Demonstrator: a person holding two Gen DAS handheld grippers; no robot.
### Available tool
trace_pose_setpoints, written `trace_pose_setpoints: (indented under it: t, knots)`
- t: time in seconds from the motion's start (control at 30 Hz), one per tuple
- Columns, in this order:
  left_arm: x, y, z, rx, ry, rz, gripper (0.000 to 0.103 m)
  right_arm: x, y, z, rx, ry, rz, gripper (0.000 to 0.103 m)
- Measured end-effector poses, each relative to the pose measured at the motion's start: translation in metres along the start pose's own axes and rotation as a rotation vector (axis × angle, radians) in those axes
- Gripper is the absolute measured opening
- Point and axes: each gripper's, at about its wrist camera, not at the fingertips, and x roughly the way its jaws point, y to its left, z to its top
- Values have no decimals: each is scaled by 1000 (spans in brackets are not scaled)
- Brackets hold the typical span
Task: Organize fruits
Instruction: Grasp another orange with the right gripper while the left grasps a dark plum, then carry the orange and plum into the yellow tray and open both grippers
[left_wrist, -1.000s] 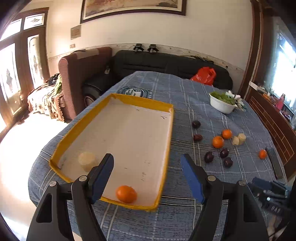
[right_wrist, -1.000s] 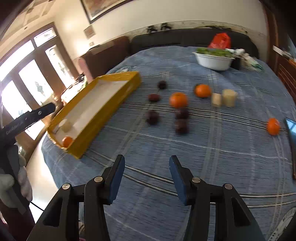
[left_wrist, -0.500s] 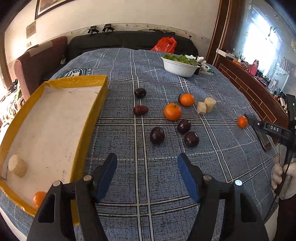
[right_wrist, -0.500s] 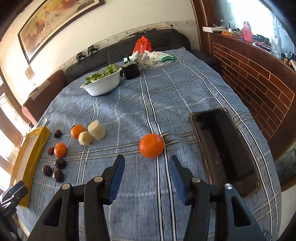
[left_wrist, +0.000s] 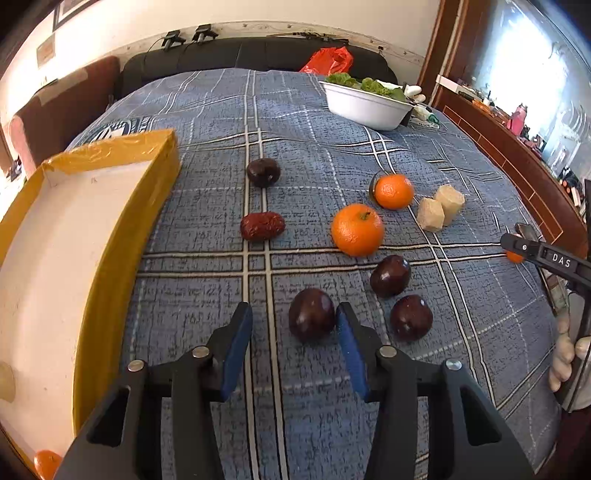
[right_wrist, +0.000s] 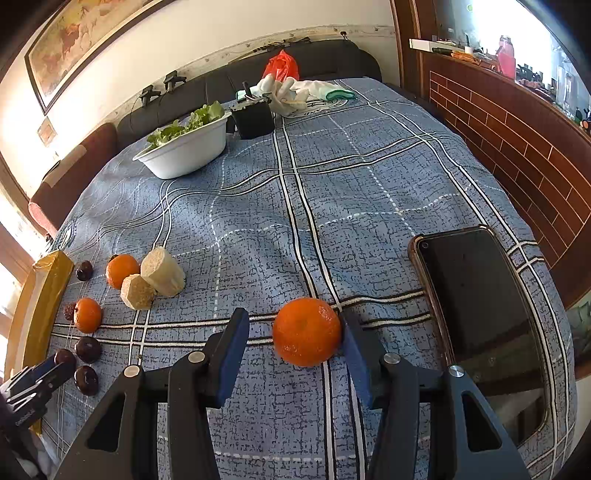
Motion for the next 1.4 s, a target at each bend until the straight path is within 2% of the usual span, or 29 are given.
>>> trace_pose_setpoints:
  t: [0.07,0.13,0.3,0.5,0.7,0.9,1.07,1.2,1.4]
  knots:
    - [2,-4,2,19,-6,5,29,0,-1,1,-1,-1,-6,45]
    - [3,-8,1,43,-6,-2,23,1,-2,0,0,0,-15,38]
    - [-6,-7,-1,31,-23,-10,23,-3,-2,-2,15,7,11,37]
    - [-46,11,-7,-41,-87,-35,23,-25,5,-10,25,-3,89,37]
    - [-89,46,-19,-128,-151,-27,23,-56,38,-18,-21,-25,148,38]
    - [-134,102,-33,-219,-229,43,24,-78,100,-33,-123,-20,235,38]
    - [-152,152,-39,-273,-247,122,24,-86,173,-50,-229,14,346,38]
    - [-153,181,-32,-295,-232,166,24,-80,237,-66,-309,67,441,39]
    - [-127,214,-27,-337,-171,175,24,-67,318,-95,-437,132,522,39]
